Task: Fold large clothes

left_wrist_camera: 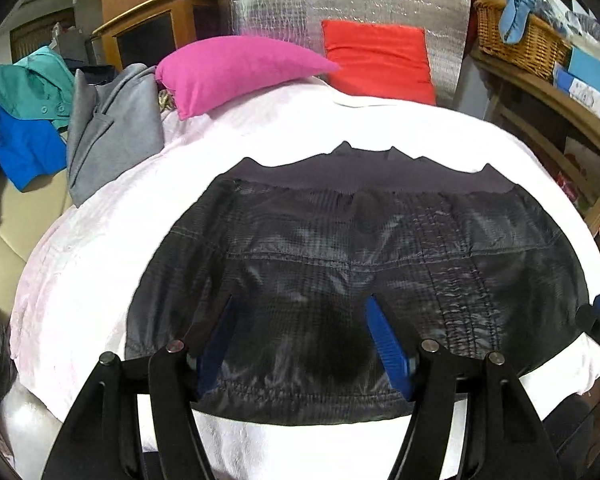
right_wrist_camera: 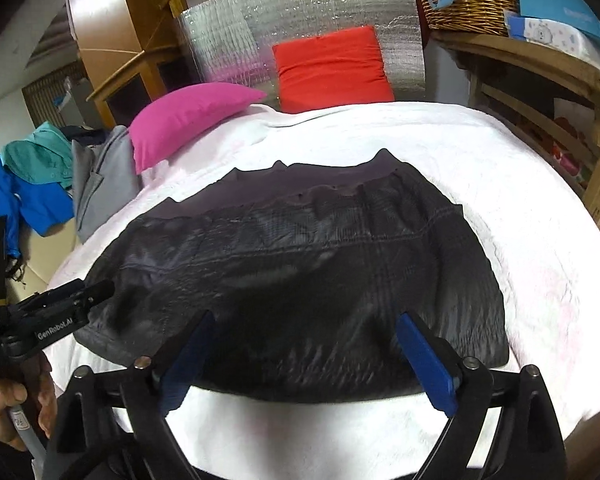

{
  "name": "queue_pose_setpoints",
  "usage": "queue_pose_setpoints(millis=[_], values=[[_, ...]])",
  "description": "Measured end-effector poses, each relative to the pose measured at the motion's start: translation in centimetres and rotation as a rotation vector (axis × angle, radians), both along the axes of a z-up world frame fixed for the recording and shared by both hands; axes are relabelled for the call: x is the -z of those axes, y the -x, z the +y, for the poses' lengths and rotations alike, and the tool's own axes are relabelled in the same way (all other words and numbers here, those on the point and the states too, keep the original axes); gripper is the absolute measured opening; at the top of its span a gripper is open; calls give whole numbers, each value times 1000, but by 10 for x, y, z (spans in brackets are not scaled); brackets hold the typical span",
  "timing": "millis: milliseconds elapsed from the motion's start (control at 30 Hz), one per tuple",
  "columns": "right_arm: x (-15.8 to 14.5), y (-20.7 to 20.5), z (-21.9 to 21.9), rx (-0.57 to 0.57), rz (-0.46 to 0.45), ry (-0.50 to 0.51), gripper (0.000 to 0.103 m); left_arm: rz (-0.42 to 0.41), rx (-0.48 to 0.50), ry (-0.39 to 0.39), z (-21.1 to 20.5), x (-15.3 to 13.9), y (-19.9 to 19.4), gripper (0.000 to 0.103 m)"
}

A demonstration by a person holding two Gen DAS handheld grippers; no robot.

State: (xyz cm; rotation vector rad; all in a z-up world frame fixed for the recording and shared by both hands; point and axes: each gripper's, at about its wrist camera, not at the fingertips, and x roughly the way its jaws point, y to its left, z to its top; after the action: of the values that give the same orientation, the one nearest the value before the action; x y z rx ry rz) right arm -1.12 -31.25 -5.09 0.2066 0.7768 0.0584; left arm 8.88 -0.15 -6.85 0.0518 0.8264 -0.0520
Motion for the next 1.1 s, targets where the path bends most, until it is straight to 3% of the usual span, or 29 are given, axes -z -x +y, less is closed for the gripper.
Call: queue_pose_setpoints(millis=[233, 367, 567, 1100], values=[[-18, 8, -6, 31, -63, -2, 95, -20, -20, 5, 8, -9, 4, 70], [-24, 19, 3, 5, -88, 12, 96, -50, -38, -3, 7, -15, 9, 82], [-19, 31, 31, -47, -96, 119, 98, -77, 5, 38, -2, -20, 21, 84], [-28, 36, 45, -42, -128, 165, 100, -78, -47, 29, 2, -27, 35, 88]])
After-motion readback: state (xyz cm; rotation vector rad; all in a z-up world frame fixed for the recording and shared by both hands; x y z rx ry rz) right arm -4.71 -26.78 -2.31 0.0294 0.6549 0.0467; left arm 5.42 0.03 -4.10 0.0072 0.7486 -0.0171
